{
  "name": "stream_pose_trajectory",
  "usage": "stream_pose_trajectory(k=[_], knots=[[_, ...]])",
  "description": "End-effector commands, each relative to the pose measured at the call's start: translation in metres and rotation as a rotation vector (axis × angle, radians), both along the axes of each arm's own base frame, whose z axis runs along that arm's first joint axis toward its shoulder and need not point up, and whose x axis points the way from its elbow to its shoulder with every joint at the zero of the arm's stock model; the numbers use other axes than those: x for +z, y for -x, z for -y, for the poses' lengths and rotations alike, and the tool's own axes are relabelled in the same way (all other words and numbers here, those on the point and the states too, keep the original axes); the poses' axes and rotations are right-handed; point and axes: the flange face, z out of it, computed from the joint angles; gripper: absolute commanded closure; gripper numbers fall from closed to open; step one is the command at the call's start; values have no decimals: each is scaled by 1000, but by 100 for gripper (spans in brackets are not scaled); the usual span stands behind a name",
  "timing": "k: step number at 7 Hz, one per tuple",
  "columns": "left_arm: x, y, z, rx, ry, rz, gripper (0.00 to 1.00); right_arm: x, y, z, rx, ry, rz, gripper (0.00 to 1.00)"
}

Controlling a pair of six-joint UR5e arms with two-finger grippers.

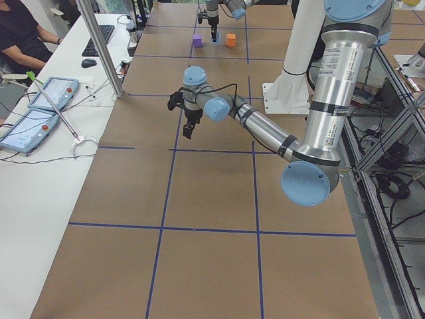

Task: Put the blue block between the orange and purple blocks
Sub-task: 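Carry the cube with the right gripper between purple and orange cubes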

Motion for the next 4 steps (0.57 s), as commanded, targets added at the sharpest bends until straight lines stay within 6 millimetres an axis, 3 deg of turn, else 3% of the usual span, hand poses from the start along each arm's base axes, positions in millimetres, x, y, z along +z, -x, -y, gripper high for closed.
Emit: stream_pose_trajectory(k=[1, 4], knots=[[-6, -3, 1, -30, 30, -14, 0, 32, 0, 7, 25, -16, 21, 92], [-9, -2, 0, -31, 25, -15, 0, 26, 5, 9, 83, 35, 40, 90]])
